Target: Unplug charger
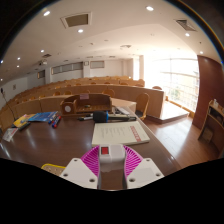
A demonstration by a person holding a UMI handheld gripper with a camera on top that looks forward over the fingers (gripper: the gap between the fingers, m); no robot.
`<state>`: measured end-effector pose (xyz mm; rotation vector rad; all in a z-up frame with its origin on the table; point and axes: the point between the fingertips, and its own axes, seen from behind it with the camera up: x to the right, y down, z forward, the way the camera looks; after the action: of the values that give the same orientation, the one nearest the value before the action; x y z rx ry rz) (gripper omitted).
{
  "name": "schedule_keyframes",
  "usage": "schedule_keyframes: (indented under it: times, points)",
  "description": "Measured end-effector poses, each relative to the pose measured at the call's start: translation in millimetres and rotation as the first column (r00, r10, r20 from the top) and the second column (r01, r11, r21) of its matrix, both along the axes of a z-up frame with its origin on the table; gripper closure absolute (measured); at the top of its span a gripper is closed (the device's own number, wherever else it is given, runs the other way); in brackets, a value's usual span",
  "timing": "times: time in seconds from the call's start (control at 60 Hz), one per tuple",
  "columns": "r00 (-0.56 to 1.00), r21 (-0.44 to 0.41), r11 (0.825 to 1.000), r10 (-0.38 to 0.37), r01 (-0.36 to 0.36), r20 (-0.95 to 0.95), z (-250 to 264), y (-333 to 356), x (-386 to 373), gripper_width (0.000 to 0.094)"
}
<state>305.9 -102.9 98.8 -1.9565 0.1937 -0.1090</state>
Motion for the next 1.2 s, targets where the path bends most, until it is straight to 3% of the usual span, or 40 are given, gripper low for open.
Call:
schedule_keyframes:
  times: [0.117,0.233,0.283,0.35,0.4,0.633,1.033,1.2]
  points:
    - [0.999,-0.098,0.995,0.031,-0.035,-0.038,-51,-14,11,0.0603]
    - [0.996,-0.130,0.990,0.045,-0.055,-0.077,-81,-15,10,0.0512]
    - [0.996,-0.133,0.990,0.041,-0.052,-0.083,-79,-18,14,0.0382]
    - [0.997,-0.141,0.989,0.039,-0.048,-0.072,-79,-20,18,0.0069]
    - [0.998,-0.144,0.989,0.031,-0.039,-0.054,-68,-26,26,0.0101]
    - [0.998,-0.158,0.987,0.009,0.001,0.064,-14,-88,18,0.0087]
    - [0.990,-0.135,0.986,-0.078,0.093,0.116,56,-257,-61,0.0088]
    - [0.991,-0.135,0.986,-0.079,0.093,0.111,68,-304,-92,0.0087]
